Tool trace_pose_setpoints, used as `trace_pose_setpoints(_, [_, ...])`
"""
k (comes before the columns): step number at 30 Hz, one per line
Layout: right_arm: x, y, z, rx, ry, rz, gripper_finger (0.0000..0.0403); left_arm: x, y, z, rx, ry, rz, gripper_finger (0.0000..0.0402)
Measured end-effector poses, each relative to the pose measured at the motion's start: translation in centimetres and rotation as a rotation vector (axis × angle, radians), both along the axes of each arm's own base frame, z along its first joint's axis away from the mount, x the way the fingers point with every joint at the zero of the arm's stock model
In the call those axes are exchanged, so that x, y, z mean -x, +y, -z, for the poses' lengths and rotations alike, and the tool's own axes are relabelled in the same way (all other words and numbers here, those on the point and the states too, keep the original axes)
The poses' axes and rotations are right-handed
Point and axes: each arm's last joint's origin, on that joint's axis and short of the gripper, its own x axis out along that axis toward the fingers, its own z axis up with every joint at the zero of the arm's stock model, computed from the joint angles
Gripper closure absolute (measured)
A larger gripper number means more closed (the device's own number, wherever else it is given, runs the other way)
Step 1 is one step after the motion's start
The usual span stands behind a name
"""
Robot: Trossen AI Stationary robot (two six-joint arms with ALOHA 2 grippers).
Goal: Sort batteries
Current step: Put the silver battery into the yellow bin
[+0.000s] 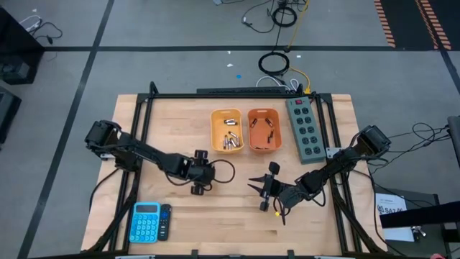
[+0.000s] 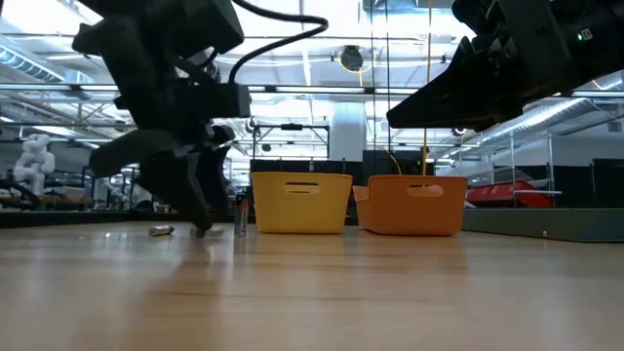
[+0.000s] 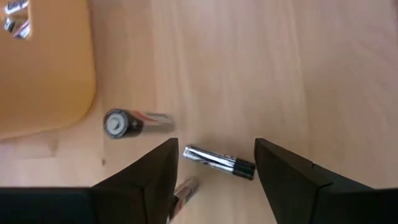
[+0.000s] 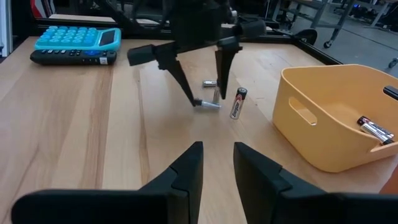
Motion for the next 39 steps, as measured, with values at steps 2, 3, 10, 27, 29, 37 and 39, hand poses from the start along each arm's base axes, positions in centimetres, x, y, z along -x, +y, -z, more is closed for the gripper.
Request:
trace_pose_setpoints(2, [0.0,0.0,0.0,0.0,0.0,0.0,0.0323,0.1,0.0,0.1,0.007,0.007,0.002,0.0191])
trace_pose_setpoints(3, [0.0,0.0,0.0,0.0,0.0,0.0,0.0323,0.2,-0.1,0.2,0.019,0.011,0.006,0.0197])
trace_pose_setpoints(10, [0.0,0.0,0.0,0.001,-0.001,0.0,0.0323,0.4,-0.8,0.2,0.059,0.0,-0.029,0.0235])
trace_pose_setpoints(27, [0.0,0.0,0.0,-0.002,-0.001,0.001,0.0323,0.0,0.5,-0.1,0.012,-0.113,-0.296,0.0246])
trace_pose_setpoints(29, [0.0,0.0,0.0,-0.001,-0.001,0.001,0.0323,-0.3,1.1,-0.1,0.043,-0.121,-0.318,0.0241])
trace_pose_setpoints(37, [0.0,0.0,0.0,0.0,-0.001,0.0,0.0323,-1.2,2.7,-0.1,0.083,-0.16,-0.365,0.0212])
trace_pose_setpoints(39, [0.0,0.0,0.0,0.0,-0.001,0.0,0.0323,-1.3,3.0,0.3,0.081,-0.155,-0.376,0.021])
